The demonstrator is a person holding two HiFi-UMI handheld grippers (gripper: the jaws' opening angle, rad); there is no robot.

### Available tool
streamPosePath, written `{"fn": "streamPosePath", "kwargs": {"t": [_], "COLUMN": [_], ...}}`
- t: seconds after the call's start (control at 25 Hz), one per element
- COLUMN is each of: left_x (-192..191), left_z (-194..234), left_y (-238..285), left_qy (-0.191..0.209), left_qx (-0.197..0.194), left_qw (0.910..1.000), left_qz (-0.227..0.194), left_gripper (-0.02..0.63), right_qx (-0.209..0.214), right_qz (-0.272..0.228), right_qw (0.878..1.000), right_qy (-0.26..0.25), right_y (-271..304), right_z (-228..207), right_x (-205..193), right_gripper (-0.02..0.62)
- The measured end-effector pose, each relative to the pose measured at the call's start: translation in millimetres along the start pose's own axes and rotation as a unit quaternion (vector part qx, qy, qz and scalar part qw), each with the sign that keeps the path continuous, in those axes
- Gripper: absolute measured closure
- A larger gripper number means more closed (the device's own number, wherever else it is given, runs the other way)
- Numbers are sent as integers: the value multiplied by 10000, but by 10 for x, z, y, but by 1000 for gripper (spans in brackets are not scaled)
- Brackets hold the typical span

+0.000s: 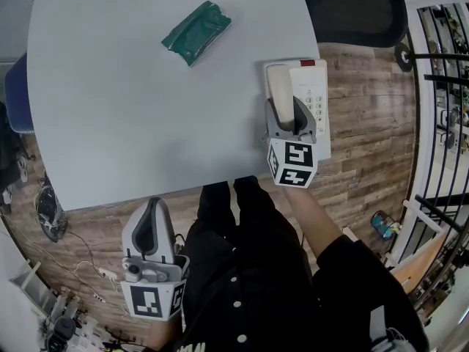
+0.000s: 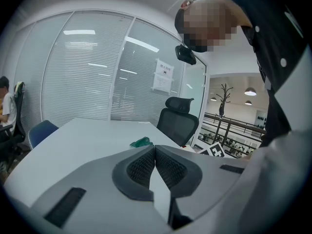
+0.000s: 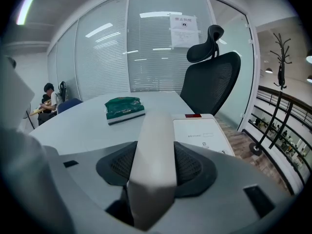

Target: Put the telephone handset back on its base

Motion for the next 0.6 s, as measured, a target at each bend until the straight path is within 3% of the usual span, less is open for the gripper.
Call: {"fn": "streamPosePath", "kwargs": {"t": [0.28, 0.6], "left_x": [5, 58], "left_z": [-4, -50], "left_y": [-22, -30], "left_qy": [-73, -118], "left_qx": [12, -54], "left_qw": [10000, 9997], "left_qz": [-31, -199], "left_gripper": [591, 591], "right_qx": [65, 256], "right_qz": [-70, -454], "right_qw": [9998, 9984], "right_qy": [-167, -227], "right_y": [-12, -178], "right_z": [-14, -58], "right_x": [17, 223], "right_gripper": [318, 316]}}
Point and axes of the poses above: the fingertips, and each gripper's own axes: y forward along the fingers, z to its left, x out of its top, the point moved 6 cm from there along -y, backward along the fingers, and after that the axes turned 2 degrees about -x, right-handed, at the moved point
